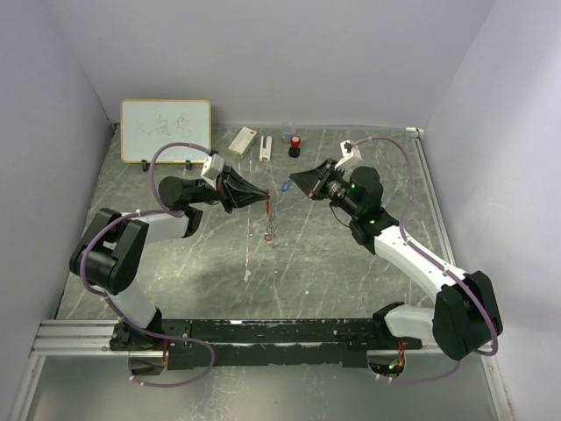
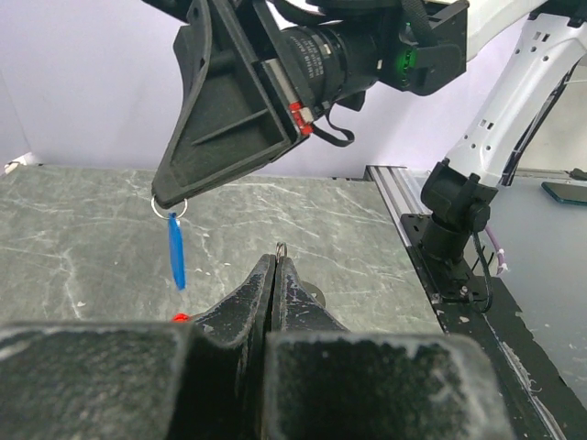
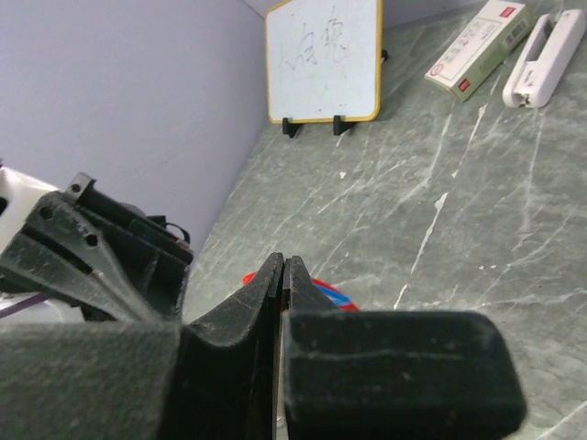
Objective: Put the keys on the keyring
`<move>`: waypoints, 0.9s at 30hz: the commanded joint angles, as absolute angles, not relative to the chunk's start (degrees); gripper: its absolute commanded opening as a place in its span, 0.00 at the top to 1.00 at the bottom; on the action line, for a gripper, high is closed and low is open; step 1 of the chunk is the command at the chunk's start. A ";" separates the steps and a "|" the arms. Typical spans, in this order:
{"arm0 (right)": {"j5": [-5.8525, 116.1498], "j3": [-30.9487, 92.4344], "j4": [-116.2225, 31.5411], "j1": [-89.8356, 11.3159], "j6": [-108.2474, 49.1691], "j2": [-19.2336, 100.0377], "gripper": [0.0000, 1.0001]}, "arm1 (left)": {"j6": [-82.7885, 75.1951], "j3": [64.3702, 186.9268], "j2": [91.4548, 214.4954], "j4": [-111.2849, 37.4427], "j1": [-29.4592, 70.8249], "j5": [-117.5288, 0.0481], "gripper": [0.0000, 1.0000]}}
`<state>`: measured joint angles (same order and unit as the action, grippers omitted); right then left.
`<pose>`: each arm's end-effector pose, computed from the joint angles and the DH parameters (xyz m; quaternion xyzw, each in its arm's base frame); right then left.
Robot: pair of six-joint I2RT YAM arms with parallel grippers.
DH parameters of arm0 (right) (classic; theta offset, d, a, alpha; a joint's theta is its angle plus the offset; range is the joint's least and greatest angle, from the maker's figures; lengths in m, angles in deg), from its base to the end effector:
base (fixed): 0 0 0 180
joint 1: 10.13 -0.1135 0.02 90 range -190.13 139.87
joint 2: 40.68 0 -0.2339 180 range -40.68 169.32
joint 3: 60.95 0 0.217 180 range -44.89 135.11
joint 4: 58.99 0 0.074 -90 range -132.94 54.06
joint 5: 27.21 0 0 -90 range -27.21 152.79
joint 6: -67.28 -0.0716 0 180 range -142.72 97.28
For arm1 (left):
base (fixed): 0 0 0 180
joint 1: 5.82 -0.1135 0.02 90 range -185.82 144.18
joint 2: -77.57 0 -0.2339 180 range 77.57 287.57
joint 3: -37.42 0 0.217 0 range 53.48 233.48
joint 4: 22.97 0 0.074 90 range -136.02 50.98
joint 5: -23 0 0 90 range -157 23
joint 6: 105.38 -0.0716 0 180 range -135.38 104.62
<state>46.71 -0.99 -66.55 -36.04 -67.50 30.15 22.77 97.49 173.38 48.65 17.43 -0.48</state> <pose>0.2602 0.1484 0.2853 0.0233 0.7261 0.4761 0.4955 0.2524 -0.1799 0.2795 0.4350 0.4405 -0.5947 0.5129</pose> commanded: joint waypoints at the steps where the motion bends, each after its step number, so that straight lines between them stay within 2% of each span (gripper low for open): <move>1: 44.95 -1.74 -68.18 -37.28 -68.69 27.81 1.00 | 21.71 99.34 174.54 64.49 18.33 -2.65 0.93; 27: 46.74 -2.06 -63.63 -44.12 -67.35 26.51 1.00 | 15.64 98.37 172.30 58.02 19.41 -4.69 0.93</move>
